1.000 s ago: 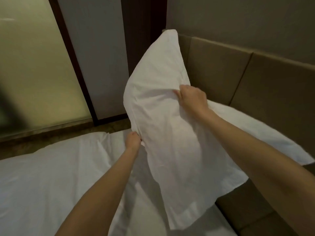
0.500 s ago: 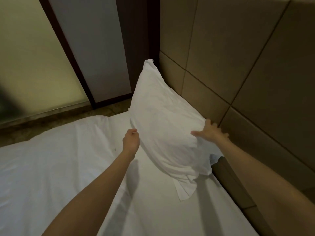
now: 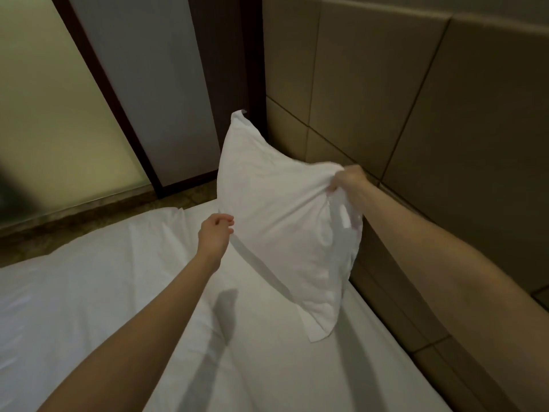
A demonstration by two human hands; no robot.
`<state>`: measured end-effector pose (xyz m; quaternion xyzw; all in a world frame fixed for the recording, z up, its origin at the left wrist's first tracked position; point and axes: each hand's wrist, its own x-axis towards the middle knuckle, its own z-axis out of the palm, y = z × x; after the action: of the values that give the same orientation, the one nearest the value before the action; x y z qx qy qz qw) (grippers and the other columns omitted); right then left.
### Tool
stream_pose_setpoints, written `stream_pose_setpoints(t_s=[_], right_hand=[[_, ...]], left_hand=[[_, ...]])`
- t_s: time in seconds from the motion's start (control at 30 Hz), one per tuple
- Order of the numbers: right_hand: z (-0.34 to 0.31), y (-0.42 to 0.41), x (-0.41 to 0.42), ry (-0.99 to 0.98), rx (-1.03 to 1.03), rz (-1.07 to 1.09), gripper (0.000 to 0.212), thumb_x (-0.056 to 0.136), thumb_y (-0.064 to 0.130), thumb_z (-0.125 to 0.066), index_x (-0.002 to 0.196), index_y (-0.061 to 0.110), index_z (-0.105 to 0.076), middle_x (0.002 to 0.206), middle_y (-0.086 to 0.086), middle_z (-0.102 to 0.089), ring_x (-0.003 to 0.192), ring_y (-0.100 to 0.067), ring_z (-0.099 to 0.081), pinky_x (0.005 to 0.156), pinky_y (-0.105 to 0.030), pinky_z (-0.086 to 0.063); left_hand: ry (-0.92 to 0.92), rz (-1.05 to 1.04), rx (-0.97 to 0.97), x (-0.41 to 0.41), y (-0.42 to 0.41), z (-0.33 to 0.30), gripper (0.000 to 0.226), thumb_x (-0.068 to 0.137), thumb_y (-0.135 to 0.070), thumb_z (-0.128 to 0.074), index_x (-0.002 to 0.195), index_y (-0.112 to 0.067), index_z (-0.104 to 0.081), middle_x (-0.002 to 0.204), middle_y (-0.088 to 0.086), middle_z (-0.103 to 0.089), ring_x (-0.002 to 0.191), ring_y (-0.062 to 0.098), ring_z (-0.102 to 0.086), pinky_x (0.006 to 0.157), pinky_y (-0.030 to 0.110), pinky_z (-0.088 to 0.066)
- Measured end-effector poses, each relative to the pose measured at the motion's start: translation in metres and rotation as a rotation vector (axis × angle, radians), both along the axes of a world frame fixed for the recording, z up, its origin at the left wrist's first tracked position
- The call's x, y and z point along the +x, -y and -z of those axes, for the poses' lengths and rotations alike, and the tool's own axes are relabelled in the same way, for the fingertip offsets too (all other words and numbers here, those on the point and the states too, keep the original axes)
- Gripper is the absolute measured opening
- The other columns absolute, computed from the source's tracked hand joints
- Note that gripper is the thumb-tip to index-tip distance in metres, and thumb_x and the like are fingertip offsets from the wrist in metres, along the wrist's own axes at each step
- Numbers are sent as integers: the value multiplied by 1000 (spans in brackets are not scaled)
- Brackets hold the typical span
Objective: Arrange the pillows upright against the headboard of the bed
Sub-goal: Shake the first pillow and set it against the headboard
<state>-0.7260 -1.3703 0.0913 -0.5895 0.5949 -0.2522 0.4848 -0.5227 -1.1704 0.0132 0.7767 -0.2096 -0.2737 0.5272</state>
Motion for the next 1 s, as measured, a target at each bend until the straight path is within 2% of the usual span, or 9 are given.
stream_pose_setpoints(t_s=[0.13,0.23,0.3,0.37,0.43,0.53,0.63,0.8,1.0], right_hand=[[-12,-11,20,163,-146,38,16,64,0,-68,77,9,-67,80,-4,-64,81,-27,-60,58,-28,-45],[21,-23,-7,-30,-18,-57,48,68,8,-74,113,-1,-61,110,-15,-62,103,-37,-60,75,-37,-51],[46,-27,-35,-276,60,-136,49,75,5,-70,120,-4,-54,121,-19,-57,109,-39,-56,84,-43,-50],[57,-29,-57,-418,-8,-123,24,82,1,-60,106,-3,-61,109,-19,-60,97,-36,-59,79,-42,-51],[49,-25,-64,-372,-142,-80,9,86,4,-54,79,4,-61,86,-13,-59,76,-28,-57,65,-38,-48],[30,-21,-60,-143,-367,72,36,85,11,-61,58,15,-38,62,-3,-40,59,-19,-39,57,-32,-34],[42,-39,-64,-66,-392,190,31,87,13,-60,63,15,-41,67,-5,-45,62,-20,-42,60,-34,-38],[79,-60,-117,-614,-299,-83,18,94,26,-51,97,8,-51,91,-10,-53,84,-31,-57,70,-40,-50],[56,-62,-135,-789,-310,-213,21,95,28,-48,94,8,-56,91,-9,-56,81,-28,-58,67,-36,-48]], left_hand=[[2,-17,-13,0,-2,-9,28,99,-17,-34,97,-17,-62,99,0,-61,83,11,-58,81,30,-44],[-29,14,15,-14,-18,1,28,98,-14,-34,97,-15,-62,100,2,-62,85,15,-59,84,31,-46],[-46,22,33,-25,-27,9,29,98,-11,-33,99,-12,-62,103,5,-62,89,19,-59,86,32,-46],[-55,22,46,-34,-30,11,29,98,-11,-33,101,-10,-61,105,7,-61,93,22,-59,88,33,-46],[-50,34,42,-40,-28,7,29,98,-11,-32,102,-10,-61,107,7,-62,94,22,-59,89,34,-47],[-15,56,15,-50,-22,-3,30,98,-11,-32,99,-12,-62,105,5,-62,89,18,-59,85,31,-45],[2,80,0,-59,-22,-7,31,97,-10,-32,99,-13,-62,105,5,-63,87,16,-59,82,29,-44],[-25,103,67,-69,-33,2,27,96,-8,-35,109,-9,-59,108,8,-62,91,21,-59,78,28,-43],[-27,115,101,-91,-37,4,28,97,-10,-34,110,-8,-59,110,8,-61,95,21,-58,79,28,-42]])
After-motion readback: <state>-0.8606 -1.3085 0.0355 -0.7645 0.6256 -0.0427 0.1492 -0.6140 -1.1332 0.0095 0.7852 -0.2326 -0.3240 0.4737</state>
